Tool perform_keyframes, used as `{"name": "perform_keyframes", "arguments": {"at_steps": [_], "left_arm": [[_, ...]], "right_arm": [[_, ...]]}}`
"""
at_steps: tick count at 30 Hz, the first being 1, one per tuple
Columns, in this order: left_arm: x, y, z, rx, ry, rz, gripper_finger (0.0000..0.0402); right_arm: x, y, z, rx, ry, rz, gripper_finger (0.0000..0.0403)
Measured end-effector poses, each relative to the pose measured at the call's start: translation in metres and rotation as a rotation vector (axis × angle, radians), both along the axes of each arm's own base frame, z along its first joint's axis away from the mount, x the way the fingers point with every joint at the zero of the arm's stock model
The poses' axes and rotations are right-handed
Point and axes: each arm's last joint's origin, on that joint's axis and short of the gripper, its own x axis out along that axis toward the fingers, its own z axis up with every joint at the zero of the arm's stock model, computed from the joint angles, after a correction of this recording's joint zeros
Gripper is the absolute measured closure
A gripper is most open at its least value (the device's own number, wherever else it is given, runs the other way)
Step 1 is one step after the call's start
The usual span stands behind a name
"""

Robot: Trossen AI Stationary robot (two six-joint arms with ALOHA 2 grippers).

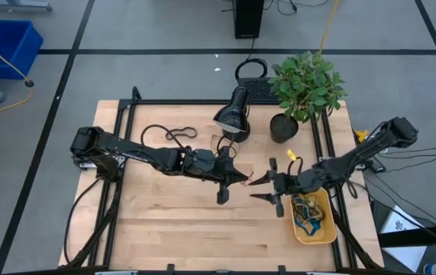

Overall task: Pick and place rubber bands into bin
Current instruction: Put the red rubber band into the yellow bin

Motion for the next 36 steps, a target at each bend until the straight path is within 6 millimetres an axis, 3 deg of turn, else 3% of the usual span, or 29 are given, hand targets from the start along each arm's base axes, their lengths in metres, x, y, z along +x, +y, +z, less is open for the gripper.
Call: {"name": "perform_keyframes", "arguments": {"at_steps": [12,23,36], "left_arm": [[0.0000,0.0003,0.0000,0.001,0.000,0.000,0.0399],[0.0000,0.0003,0.0000,-0.001,0.000,0.001,0.0391],[0.0000,0.0004,-0.0001,-0.002,0.001,0.001,0.0389]], "right_arm": [[0.0099,-0.0039,-0.0026,0.040,-0.023,-0.043,0.0260],[0.0098,-0.0038,-0.0026,0.028,-0.023,-0.039,0.0395],[0.0098,-0.0038,-0.0025,0.028,-0.023,-0.039,0.0401]]}}
